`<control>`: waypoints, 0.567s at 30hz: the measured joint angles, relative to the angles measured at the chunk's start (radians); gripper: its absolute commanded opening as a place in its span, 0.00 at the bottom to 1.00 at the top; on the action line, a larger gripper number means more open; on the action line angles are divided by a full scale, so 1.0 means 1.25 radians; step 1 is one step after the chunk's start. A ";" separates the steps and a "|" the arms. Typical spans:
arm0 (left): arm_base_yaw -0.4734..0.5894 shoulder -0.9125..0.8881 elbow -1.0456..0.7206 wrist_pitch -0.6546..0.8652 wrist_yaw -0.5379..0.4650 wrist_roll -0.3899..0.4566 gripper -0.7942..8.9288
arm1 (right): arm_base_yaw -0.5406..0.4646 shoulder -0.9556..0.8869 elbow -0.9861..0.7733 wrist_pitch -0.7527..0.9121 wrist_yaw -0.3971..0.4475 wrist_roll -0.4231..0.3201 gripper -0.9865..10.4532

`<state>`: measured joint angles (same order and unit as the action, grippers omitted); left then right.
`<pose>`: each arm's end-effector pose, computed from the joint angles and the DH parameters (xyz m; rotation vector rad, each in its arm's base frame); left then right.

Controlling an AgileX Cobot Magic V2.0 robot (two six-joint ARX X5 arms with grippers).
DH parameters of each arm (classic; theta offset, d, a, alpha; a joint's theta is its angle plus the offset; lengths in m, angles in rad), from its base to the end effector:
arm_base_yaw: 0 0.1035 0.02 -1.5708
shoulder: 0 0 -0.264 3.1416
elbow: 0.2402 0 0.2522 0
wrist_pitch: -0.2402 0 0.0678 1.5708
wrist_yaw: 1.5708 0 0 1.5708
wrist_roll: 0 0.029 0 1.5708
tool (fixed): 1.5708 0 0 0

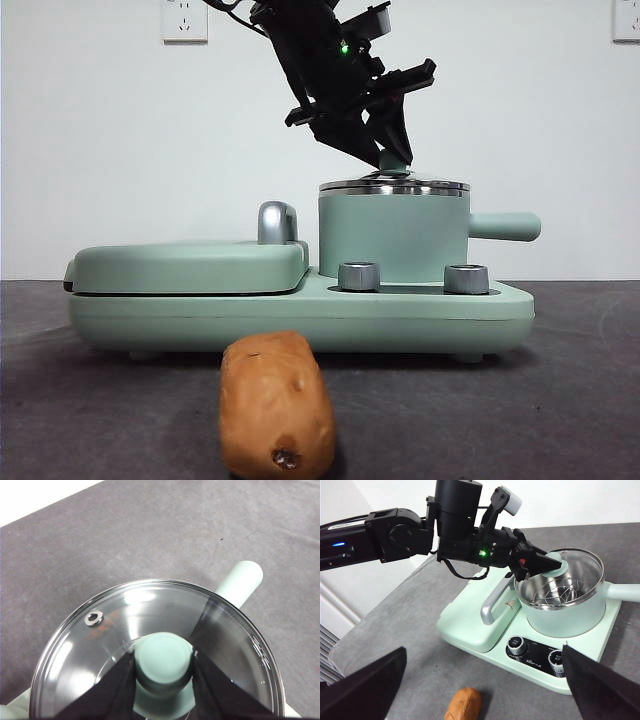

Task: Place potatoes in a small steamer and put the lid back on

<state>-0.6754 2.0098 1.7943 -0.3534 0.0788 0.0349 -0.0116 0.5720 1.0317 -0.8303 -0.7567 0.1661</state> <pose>0.3621 -0.2930 0.2966 0.2035 0.5440 -0.7434 0.0740 0.0191 0.3767 0.2989 0.4127 0.7069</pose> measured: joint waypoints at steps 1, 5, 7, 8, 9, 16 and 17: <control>0.000 0.000 0.000 0.002 0.000 0.000 0.09 | 0.000 0.000 0.000 0.000 0.000 0.000 0.52; 0.000 0.000 0.009 -0.008 0.000 0.000 0.09 | 0.000 0.000 0.000 0.000 0.000 0.005 0.52; 0.000 -0.002 0.027 -0.018 0.002 0.000 0.09 | 0.000 0.000 0.000 0.000 0.000 0.006 0.52; 0.000 -0.010 0.034 -0.021 0.002 0.000 0.09 | 0.000 0.000 0.000 0.000 0.000 0.006 0.52; 0.000 -0.022 0.043 -0.034 0.002 0.000 0.09 | 0.000 0.000 0.000 0.000 0.000 0.006 0.52; 0.024 -0.152 0.066 -0.097 0.001 0.000 0.09 | 0.005 0.016 0.000 -0.033 0.000 0.032 0.52; 0.034 -0.164 0.066 -0.107 0.000 0.000 0.09 | 0.013 0.024 0.000 -0.039 0.000 0.034 0.52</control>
<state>-0.6331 1.8042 1.8771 -0.4866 0.0792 0.0349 0.0048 0.6018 1.0317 -0.8791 -0.7567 0.2092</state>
